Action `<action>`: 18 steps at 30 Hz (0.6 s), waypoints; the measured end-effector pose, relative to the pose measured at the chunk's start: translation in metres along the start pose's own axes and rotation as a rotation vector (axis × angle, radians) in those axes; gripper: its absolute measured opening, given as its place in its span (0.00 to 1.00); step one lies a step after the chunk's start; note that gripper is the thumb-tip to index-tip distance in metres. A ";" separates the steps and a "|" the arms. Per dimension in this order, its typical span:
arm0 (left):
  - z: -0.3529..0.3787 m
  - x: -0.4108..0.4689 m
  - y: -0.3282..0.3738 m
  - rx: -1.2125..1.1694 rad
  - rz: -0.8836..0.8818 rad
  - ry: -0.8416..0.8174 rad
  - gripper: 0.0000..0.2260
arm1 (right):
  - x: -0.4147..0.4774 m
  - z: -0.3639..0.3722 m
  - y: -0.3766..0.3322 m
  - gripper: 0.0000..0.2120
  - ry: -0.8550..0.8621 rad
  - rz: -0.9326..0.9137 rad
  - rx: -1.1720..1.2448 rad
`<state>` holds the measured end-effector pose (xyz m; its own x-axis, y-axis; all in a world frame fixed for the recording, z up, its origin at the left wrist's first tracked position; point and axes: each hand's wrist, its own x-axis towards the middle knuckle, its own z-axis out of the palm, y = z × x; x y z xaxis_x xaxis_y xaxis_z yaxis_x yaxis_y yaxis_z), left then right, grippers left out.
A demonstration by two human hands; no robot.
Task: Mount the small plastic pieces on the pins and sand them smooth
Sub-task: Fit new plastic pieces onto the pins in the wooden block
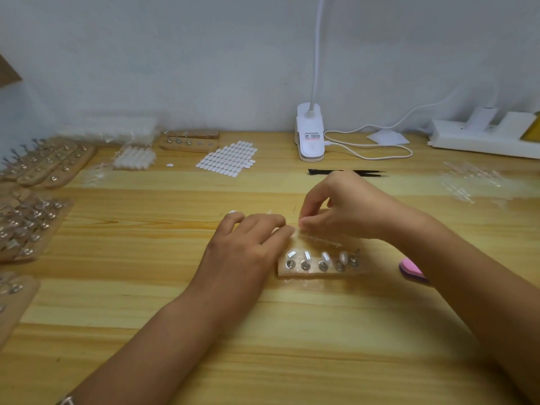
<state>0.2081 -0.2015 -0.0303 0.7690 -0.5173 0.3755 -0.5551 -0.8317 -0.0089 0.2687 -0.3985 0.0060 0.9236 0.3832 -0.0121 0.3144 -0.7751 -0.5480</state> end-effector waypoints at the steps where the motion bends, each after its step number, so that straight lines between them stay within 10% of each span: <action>1: -0.001 0.001 0.000 -0.029 0.019 -0.020 0.20 | 0.001 0.002 0.000 0.03 0.004 -0.005 0.000; 18: -0.001 0.006 -0.004 -0.174 0.071 -0.121 0.25 | -0.002 -0.006 -0.009 0.06 0.096 -0.166 -0.367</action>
<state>0.2144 -0.2011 -0.0272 0.7529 -0.6023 0.2653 -0.6473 -0.7506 0.1327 0.2656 -0.3953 0.0153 0.8648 0.4827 0.1386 0.5018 -0.8412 -0.2013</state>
